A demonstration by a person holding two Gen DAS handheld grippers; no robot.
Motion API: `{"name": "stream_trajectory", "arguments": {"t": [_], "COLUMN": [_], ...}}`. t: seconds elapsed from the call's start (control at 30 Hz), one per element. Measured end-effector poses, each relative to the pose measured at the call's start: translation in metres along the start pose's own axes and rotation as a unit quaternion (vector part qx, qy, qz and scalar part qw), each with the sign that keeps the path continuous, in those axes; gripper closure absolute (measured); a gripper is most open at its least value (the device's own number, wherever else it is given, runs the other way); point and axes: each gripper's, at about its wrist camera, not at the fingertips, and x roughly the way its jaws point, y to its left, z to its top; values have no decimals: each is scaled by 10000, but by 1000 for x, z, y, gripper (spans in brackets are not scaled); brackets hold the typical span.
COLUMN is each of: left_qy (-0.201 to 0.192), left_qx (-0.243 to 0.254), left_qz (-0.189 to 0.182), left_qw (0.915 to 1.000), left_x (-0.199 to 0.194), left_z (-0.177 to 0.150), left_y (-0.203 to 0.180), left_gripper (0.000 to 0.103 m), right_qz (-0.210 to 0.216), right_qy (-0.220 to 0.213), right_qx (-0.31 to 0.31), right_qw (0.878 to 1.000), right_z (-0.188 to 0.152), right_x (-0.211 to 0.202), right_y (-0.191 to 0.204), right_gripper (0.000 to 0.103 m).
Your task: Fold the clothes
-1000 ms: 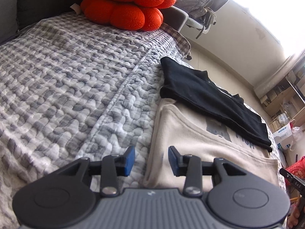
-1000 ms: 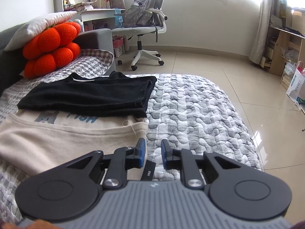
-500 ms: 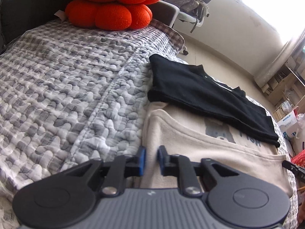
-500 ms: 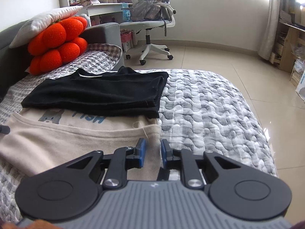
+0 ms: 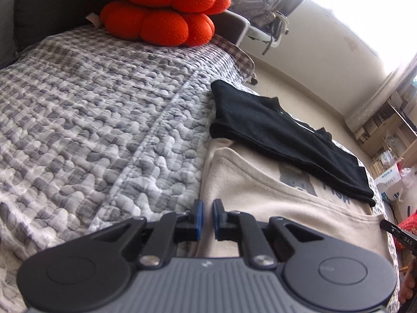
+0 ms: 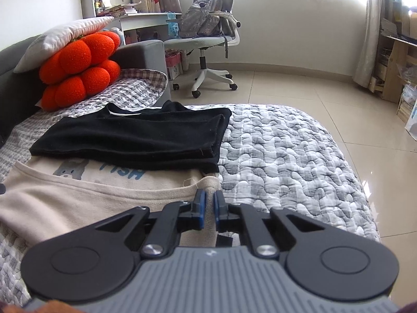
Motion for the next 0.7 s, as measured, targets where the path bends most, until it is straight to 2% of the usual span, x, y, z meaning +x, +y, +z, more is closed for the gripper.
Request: {"name": "stream_trajectory", "arguments": {"t": [0.07,0.17,0.23,0.3,0.37,0.47,0.7], "left_qy": [26,24,17,33,45,-43,-174], "left_qx": [-153,-392,-272,-63,173,293,157], "left_qz": [-53,-160,-187,-45,158,194,32], "left_qw": [9999,9991,9995,10000,9997,9994,9997], "left_x": [3,10,15,19,23,19,2], "left_z": [3,12,15,14,10,7,-3], "left_y": [2,4,-1,-8,-15,-17,-10], "left_gripper": [91,67,66,69,83,92,95], "right_qz": [-24,-9,-23,-40,-58,-74,-95], "right_qy": [62,123,106,91,94,81,-68], "right_qx": [10,55,20,-5,-15,-11,-23], "right_qw": [10000,9999,9999,9999,9999,9999,9999], "right_z": [0,0,-1,-2,-3,-3,-3], "right_x": [3,4,3,3,3,3,-2], "right_y": [0,0,1,2,1,1,3], "right_gripper": [95,91,91,91,91,91,96]}}
